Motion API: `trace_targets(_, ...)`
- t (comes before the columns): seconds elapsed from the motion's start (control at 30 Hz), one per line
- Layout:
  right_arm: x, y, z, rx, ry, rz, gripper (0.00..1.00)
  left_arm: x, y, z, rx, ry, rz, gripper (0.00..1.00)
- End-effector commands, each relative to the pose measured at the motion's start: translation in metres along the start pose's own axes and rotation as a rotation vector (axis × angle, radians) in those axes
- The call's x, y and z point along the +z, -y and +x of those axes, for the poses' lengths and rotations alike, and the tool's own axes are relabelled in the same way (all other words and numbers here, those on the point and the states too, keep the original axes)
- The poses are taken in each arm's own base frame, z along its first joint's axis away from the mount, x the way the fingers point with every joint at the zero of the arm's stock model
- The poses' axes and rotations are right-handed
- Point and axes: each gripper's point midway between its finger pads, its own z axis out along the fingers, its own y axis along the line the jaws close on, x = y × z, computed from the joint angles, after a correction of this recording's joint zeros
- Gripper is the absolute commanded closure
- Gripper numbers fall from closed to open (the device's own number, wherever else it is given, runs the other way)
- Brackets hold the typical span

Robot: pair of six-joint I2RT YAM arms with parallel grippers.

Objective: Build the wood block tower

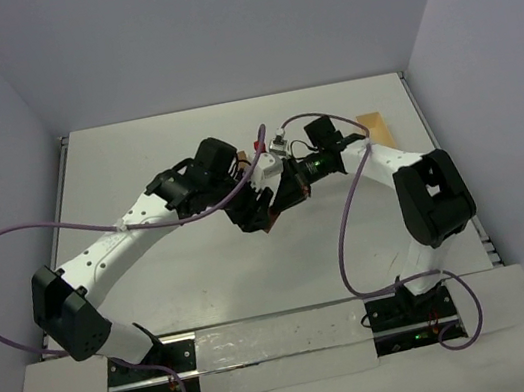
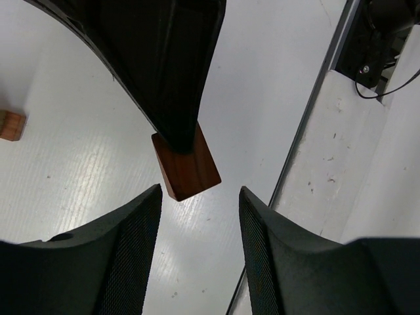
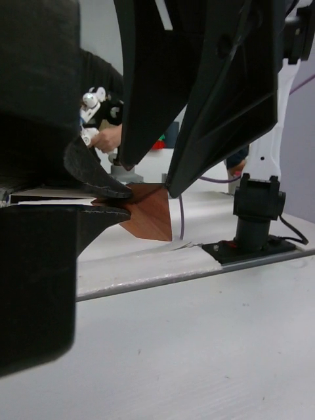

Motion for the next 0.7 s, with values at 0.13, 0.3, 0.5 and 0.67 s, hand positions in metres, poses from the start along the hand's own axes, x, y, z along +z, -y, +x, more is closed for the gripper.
trace_targets(0.13, -0.01, -0.016, -0.017, 0.043, -0.015, -0.118, 1.0, 0.001, -0.018, -0.019, -0.032, 0.053, -0.145, 0.48)
trace_targets(0.3, -0.01, -0.017, -0.018, 0.08, -0.023, -0.136, 1.0, -0.001, -0.024, -0.032, -0.058, 0.096, -0.187, 0.52)
trace_targets(0.5, -0.01, -0.017, -0.02, 0.121, -0.031, -0.157, 1.0, 0.004, -0.019, -0.035, -0.049, 0.092, -0.16, 0.53)
trace_targets(0.67, -0.01, -0.017, -0.019, 0.122, -0.033, -0.159, 1.0, 0.004, -0.004, -0.036, -0.05, 0.087, -0.078, 0.49)
